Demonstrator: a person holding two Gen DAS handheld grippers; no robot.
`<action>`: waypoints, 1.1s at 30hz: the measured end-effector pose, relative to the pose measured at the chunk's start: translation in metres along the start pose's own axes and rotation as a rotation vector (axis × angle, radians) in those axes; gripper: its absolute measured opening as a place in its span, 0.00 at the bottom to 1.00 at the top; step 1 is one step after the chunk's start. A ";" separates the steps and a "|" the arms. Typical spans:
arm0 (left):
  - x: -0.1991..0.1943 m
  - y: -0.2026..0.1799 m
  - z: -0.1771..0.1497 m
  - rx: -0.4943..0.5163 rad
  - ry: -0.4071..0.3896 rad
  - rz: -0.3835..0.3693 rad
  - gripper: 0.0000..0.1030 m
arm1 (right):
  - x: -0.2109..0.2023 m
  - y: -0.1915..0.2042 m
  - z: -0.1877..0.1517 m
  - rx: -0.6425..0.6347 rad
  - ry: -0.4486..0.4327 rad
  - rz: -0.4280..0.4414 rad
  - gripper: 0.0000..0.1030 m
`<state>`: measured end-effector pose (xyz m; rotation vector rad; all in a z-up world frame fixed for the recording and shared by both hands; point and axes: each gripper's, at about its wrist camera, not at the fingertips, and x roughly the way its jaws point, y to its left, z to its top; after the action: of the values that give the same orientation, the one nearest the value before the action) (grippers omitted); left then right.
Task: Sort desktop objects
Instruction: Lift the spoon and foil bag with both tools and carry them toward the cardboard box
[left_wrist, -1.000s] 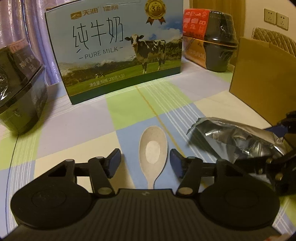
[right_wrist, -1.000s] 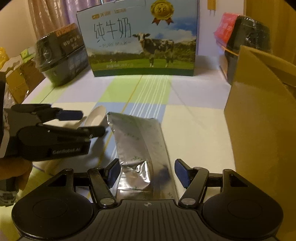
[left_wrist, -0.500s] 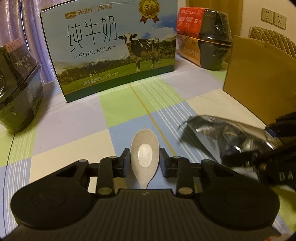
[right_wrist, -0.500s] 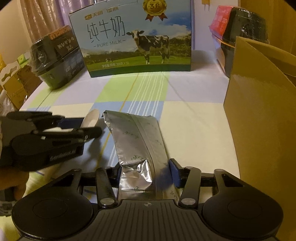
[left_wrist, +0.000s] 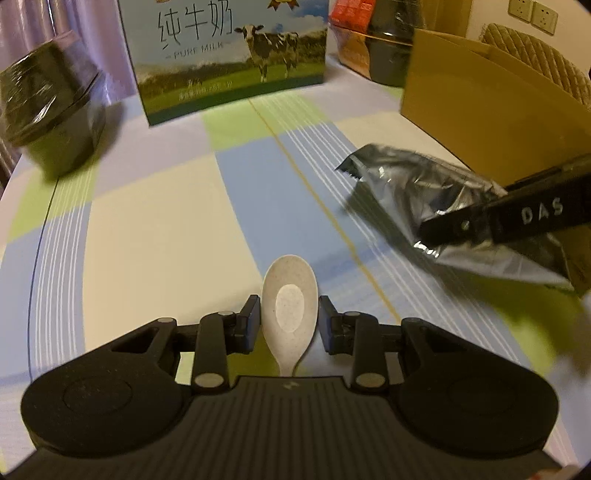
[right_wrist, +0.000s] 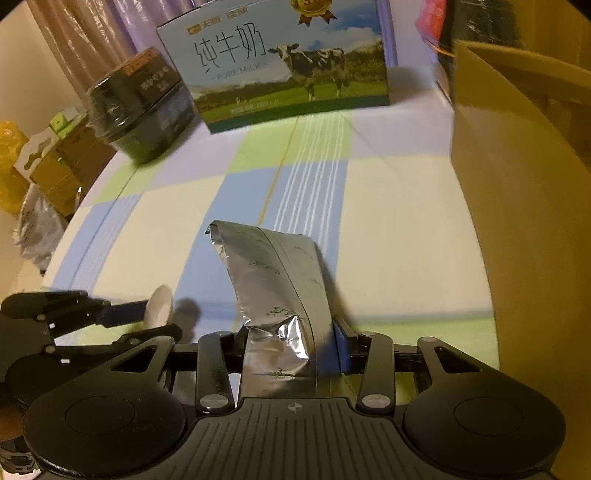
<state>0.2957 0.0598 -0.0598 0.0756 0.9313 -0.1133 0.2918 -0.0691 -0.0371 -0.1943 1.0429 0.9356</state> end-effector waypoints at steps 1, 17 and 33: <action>-0.009 -0.003 -0.005 -0.006 0.007 -0.002 0.27 | -0.008 0.000 -0.007 0.002 0.005 0.000 0.37; -0.088 -0.063 -0.077 -0.042 0.060 -0.025 0.27 | -0.082 0.030 -0.125 -0.138 0.074 0.034 0.47; -0.087 -0.070 -0.098 -0.024 0.080 -0.025 0.27 | -0.054 0.042 -0.111 -0.425 0.342 0.001 0.79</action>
<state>0.1574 0.0073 -0.0496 0.0463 1.0130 -0.1230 0.1794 -0.1346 -0.0401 -0.7265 1.1431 1.1436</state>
